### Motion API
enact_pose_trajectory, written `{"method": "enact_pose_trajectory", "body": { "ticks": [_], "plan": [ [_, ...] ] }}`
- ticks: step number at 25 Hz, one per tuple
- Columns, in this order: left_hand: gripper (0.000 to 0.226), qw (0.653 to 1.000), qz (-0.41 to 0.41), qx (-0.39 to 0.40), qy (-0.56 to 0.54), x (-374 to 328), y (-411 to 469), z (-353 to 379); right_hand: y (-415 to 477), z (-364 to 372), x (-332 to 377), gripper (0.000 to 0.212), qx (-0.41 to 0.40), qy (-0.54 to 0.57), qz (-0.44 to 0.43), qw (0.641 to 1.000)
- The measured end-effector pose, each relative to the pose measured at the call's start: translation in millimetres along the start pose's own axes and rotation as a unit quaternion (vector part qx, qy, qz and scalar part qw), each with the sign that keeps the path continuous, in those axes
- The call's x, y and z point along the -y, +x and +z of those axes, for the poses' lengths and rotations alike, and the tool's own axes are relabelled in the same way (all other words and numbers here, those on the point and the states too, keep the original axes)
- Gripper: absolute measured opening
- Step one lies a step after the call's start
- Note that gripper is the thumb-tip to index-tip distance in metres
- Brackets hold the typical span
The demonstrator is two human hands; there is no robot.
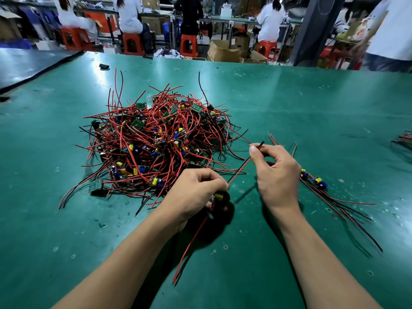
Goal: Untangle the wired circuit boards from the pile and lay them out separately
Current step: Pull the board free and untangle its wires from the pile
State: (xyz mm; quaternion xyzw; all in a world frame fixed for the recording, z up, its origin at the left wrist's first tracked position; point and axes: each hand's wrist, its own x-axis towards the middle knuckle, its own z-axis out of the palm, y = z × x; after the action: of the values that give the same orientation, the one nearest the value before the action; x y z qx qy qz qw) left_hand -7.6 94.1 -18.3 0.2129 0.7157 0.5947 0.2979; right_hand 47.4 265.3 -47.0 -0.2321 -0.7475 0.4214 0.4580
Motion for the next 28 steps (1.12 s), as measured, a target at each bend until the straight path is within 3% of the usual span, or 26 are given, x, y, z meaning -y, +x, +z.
{"method": "enact_pose_trajectory", "body": {
  "ticks": [3, 6, 11, 19, 28],
  "plan": [
    [0.022, 1.0, -0.002, 0.0, -0.01, 0, 0, -5, 1, 0, 0, 0.024, 0.044, 0.072, 0.11, 0.99],
    [0.02, 0.999, -0.013, 0.031, -0.023, -1, -2, -8, 2, 0, 8, 0.036, 0.071, 0.204, 0.215, 0.952],
    [0.015, 0.997, -0.028, 0.057, -0.039, -2, -3, -5, 5, -5, 15, 0.041, 0.097, 0.319, 0.3, 0.894],
    [0.01, 0.992, -0.038, 0.119, -0.03, 3, -2, -10, 3, -5, 12, 0.032, 0.112, 0.287, 0.312, 0.899],
    [0.019, 0.984, -0.038, 0.052, -0.165, 7, 1, -3, 6, -8, 10, 0.043, 0.154, 0.264, 0.313, 0.899]
  ]
}}
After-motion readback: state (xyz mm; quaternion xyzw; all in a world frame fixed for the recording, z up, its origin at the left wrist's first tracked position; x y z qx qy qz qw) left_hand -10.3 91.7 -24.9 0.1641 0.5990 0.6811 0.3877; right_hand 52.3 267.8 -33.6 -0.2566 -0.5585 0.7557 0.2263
